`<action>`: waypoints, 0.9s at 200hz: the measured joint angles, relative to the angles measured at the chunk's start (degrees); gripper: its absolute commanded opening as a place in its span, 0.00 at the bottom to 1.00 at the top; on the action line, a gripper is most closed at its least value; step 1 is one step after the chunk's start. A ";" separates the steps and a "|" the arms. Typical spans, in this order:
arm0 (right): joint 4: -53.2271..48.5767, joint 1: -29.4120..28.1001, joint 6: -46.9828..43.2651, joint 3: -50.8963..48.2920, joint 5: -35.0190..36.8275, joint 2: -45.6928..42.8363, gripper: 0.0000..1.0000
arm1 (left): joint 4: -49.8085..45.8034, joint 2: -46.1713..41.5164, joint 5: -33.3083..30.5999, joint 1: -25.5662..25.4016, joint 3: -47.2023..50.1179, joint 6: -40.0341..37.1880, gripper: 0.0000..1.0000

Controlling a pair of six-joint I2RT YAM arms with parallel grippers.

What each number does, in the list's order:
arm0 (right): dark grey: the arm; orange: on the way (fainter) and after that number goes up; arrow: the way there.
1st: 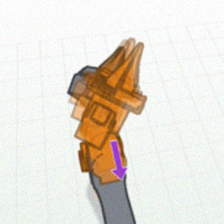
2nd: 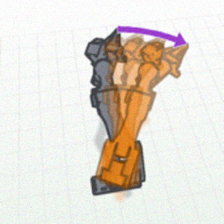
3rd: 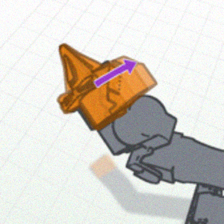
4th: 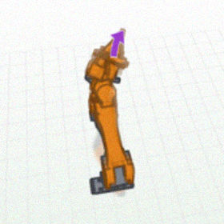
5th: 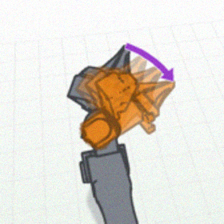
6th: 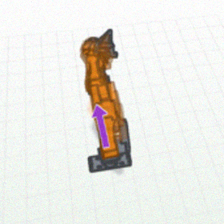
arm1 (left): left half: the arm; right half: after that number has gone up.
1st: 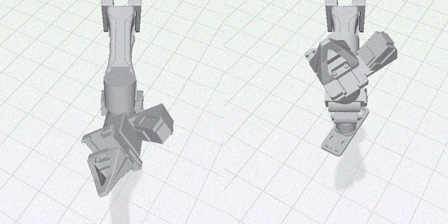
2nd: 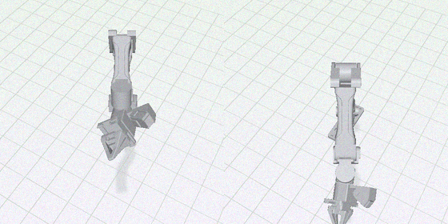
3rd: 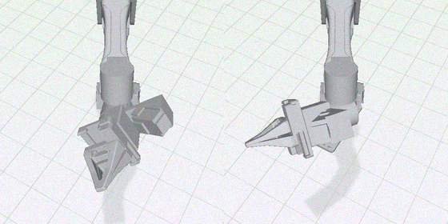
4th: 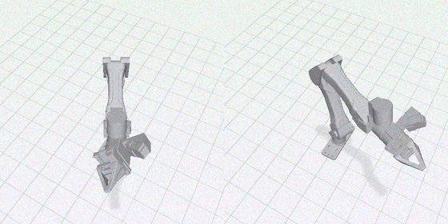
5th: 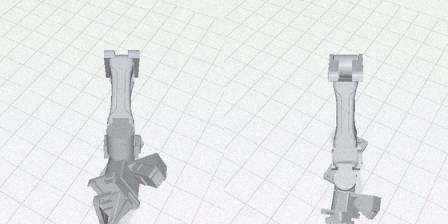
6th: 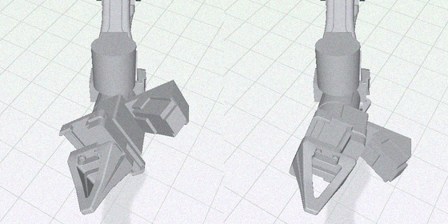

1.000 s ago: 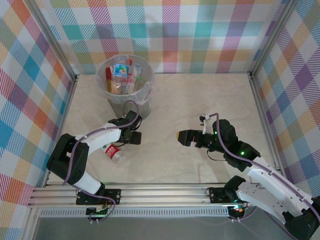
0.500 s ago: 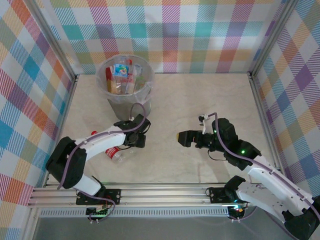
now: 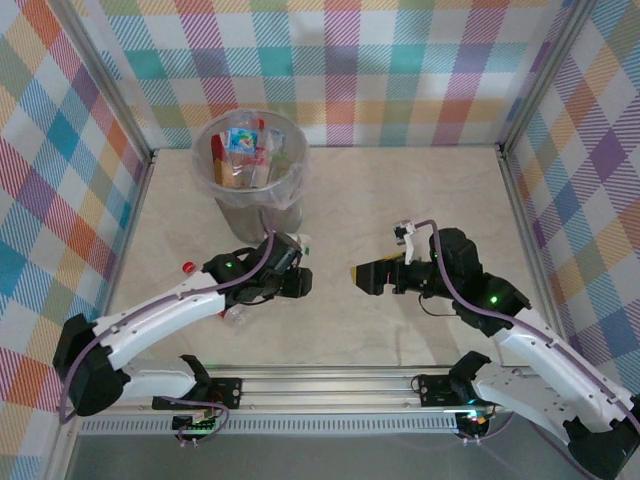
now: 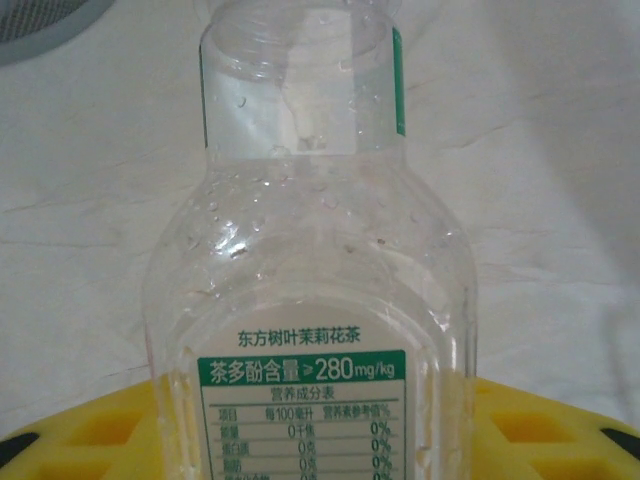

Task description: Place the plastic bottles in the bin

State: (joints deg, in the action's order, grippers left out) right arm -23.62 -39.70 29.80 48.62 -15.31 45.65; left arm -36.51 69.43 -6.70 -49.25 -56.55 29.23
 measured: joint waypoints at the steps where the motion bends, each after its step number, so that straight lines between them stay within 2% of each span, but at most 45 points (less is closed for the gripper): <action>1: -0.04 0.00 -0.07 0.07 -0.02 -0.02 1.00 | 0.00 -0.22 0.13 -0.02 -0.13 0.00 0.49; 71: -0.92 0.00 -2.25 2.16 -1.53 -2.80 1.00 | -6.25 -5.18 5.22 -0.15 -13.53 -0.79 0.49; 131: -0.85 0.00 -2.43 4.76 -2.14 -4.13 1.00 | -15.80 -5.51 2.29 1.07 -30.45 -4.26 0.49; 156: -0.70 0.00 -2.40 4.87 -2.10 -4.63 1.00 | -19.71 -3.65 0.50 5.57 -38.42 -6.67 0.49; 180: -0.83 0.00 -2.19 4.87 -1.79 -4.66 1.00 | -21.42 -0.74 0.72 14.23 -43.74 -8.66 0.49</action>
State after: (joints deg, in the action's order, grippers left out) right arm -24.45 -39.70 27.62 53.49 -17.10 40.99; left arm -57.93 68.69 -5.98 -35.03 -100.29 20.58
